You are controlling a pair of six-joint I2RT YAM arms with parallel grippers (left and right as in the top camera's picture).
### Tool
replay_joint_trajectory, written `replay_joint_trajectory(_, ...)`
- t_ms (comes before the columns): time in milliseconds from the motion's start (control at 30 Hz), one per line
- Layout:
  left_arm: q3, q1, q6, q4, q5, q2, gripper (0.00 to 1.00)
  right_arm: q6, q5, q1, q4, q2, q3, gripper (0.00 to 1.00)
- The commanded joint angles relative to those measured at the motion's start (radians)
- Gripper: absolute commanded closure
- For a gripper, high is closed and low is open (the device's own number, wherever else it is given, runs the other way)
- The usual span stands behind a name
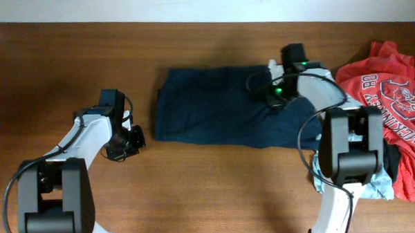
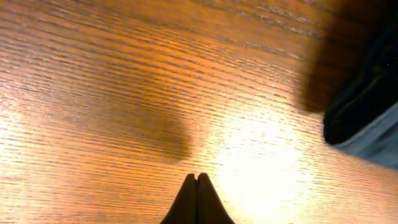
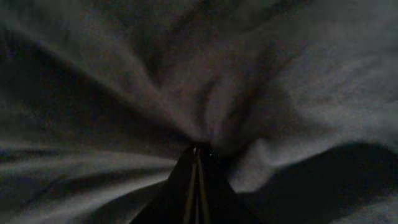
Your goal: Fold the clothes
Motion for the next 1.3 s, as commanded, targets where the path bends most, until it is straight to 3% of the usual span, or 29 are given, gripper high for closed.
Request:
replay_joint_trajectory(0,0.024,0.0,0.044,-0.002,-0.015,-0.03,0.99,-0.078,-0.047,0.045,-0.053,-0.037,-0.047,0.96)
replay_joint_trajectory(100,0.078,-0.001,0.057,-0.004,-0.005,-0.105,1.0,-0.083,-0.048,0.114,-0.083,-0.078,-0.047,0.96)
replay_joint_trajectory(267,0.14,-0.018,0.258,0.084,0.178,-0.196,0.95,-0.091,-0.038,0.236,-0.1,-0.082,-0.047,0.96)
replay_joint_trajectory(367,0.143,-0.035,0.334,0.15,0.197,-0.195,0.93,-0.088,-0.037,0.314,-0.105,-0.089,-0.047,0.96)
replay_joint_trajectory(600,0.143,-0.063,0.372,0.451,0.277,-0.072,0.95,-0.009,0.019,0.399,-0.13,-0.188,-0.047,0.96)
replay_joint_trajectory(800,0.144,-0.116,0.37,0.729,0.342,0.154,0.96,0.018,0.049,0.405,-0.194,-0.261,-0.047,0.96)
replay_joint_trajectory(933,0.145,-0.133,0.37,0.829,0.333,0.226,0.92,0.018,0.049,0.404,-0.22,-0.261,-0.047,0.96)
replay_joint_trajectory(1100,0.155,-0.135,0.346,0.826,0.214,0.298,0.98,0.018,0.05,0.404,-0.246,-0.261,-0.047,0.96)
replay_joint_trajectory(1267,0.155,-0.134,0.249,0.71,-0.109,0.314,1.0,0.071,0.148,0.404,-0.275,-0.261,-0.047,0.96)
